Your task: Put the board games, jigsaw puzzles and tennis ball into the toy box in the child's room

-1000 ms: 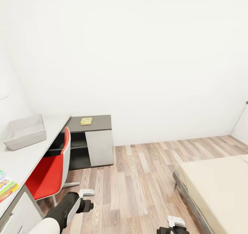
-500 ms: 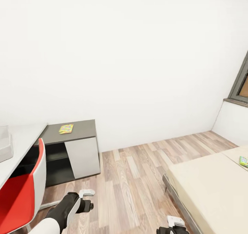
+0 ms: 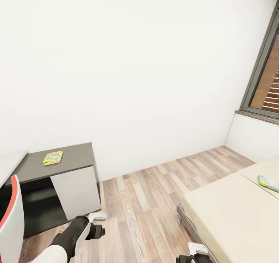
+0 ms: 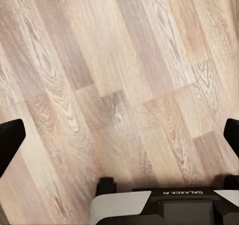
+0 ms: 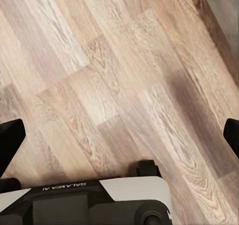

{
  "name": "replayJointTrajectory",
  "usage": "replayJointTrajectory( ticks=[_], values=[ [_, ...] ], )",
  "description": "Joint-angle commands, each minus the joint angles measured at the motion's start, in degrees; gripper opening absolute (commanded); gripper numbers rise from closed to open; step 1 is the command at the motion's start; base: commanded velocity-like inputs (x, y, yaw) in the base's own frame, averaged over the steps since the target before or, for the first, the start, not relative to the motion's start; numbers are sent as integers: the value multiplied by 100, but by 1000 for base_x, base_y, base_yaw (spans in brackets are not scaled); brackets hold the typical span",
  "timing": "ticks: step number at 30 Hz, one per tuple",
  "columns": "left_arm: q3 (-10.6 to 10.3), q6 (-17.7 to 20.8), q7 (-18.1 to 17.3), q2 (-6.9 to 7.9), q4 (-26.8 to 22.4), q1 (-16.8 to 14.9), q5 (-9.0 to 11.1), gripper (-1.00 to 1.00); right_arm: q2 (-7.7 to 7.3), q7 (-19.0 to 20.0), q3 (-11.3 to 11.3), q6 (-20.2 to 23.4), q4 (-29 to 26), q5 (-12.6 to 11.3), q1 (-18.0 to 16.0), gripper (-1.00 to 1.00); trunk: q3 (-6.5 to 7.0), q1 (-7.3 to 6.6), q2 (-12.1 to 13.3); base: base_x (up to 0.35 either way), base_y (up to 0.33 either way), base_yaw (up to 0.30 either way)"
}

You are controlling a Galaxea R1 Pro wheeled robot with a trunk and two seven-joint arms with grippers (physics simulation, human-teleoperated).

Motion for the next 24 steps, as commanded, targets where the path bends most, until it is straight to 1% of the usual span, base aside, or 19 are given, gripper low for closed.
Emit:
replayJointTrajectory(
  ticks=[1,12,24],
  values=[
    [3,31,-10,1,-11,-2,0,100,5,-23,-26,27,-12,-40,-2,100,-9,6,-10,332,101,-96],
    [1,31,-10,1,-11,-2,-4,100,5,-23,-26,-3,-12,-54,-3,100,-4,6,-10,332,31,-20],
    [-5,31,-10,1,-11,-2,-3,100,11,-24,-26,-9,-12,-59,-4,100,-4,6,-10,332,80,-1]
  ],
)
